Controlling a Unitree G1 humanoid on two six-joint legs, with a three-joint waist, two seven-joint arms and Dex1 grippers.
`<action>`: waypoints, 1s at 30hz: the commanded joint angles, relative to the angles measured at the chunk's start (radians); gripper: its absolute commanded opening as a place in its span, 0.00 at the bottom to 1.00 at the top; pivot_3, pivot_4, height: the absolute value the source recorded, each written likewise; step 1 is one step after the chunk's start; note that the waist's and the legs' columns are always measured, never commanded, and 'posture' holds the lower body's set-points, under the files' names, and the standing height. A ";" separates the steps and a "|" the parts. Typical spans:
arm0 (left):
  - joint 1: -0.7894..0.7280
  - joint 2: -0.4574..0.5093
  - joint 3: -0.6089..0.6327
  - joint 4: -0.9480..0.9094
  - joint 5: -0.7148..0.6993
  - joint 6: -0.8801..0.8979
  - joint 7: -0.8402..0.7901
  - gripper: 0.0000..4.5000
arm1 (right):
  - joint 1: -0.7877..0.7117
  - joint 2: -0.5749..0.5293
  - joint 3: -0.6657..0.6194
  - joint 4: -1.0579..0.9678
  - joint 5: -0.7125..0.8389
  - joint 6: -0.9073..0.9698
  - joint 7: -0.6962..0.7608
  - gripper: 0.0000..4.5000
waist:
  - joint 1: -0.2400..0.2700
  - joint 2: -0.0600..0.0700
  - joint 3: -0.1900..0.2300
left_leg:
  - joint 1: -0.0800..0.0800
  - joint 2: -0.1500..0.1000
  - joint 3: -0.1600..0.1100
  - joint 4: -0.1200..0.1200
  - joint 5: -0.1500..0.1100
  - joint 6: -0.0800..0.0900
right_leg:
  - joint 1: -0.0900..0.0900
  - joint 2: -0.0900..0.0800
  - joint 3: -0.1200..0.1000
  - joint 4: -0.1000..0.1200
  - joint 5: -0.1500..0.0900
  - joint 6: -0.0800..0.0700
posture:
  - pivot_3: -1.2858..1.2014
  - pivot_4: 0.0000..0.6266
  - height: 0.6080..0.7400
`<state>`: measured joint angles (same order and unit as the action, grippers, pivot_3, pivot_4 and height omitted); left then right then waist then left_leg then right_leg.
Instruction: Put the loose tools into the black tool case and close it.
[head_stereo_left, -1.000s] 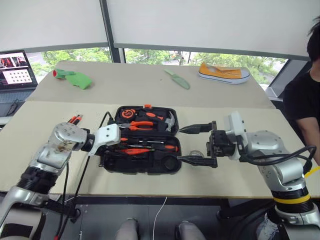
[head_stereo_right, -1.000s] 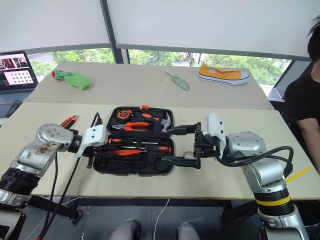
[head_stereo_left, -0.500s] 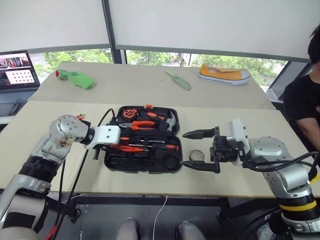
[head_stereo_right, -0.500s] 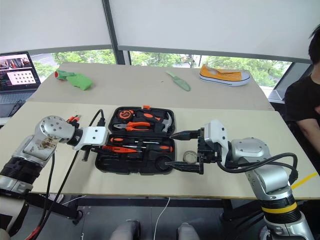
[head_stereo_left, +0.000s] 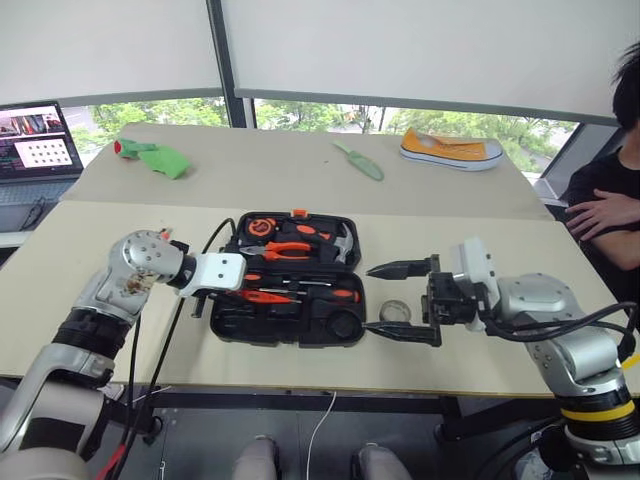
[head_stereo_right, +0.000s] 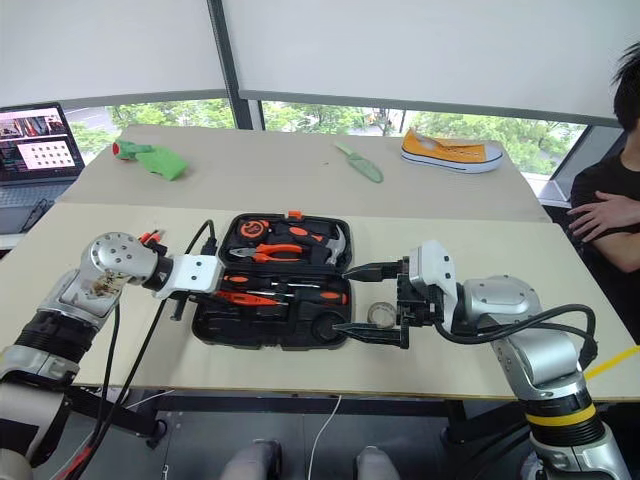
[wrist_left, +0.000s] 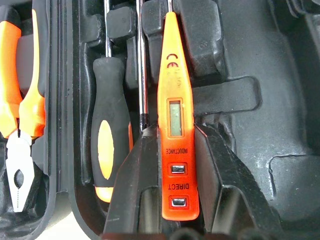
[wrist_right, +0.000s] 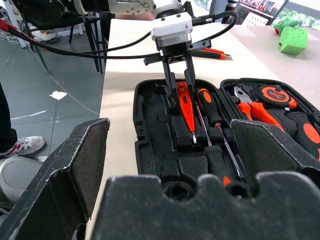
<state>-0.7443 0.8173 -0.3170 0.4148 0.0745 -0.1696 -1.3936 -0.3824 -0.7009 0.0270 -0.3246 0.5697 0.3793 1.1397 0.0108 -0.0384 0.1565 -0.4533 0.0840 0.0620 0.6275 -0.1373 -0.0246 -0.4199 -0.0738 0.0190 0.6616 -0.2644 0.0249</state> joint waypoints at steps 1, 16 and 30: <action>0.024 0.007 -0.032 0.014 0.026 0.045 -0.048 0.22 | -0.017 -0.009 -0.008 -0.009 -0.001 0.001 0.002 1.00 | -0.001 0.000 0.000 | 0.000 0.000 0.000 0.000 0.000 0.000 | 0.000 0.000 0.000 0.000 0.000 0.000 | 0.52 0.24 1.00; 0.049 -0.073 0.237 0.127 -0.276 -0.023 -0.098 0.61 | -0.025 -0.005 -0.014 0.005 0.012 0.017 -0.001 1.00 | -0.002 -0.001 0.001 | -0.003 0.000 -0.002 0.002 0.000 0.000 | -0.002 0.000 -0.001 0.001 0.000 0.000 | 0.52 0.24 1.00; 0.080 -0.110 0.194 0.058 -0.187 -0.038 -0.008 0.61 | 0.006 -0.003 -0.013 -0.006 0.012 0.032 -0.019 1.00 | 0.001 -0.001 0.001 | -0.003 0.000 -0.002 0.003 0.000 0.000 | -0.002 0.000 -0.002 0.002 0.000 0.000 | 0.52 0.24 1.00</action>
<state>-0.6608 0.7072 -0.1184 0.4972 -0.1428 -0.1782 -1.4440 -0.3762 -0.7008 0.0337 -0.3044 0.5706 0.4060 1.1275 0.0114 -0.0392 0.1570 -0.4565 0.0840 0.0602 0.6302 -0.1373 -0.0244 -0.4214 -0.0733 0.0174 0.6633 -0.2644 0.0253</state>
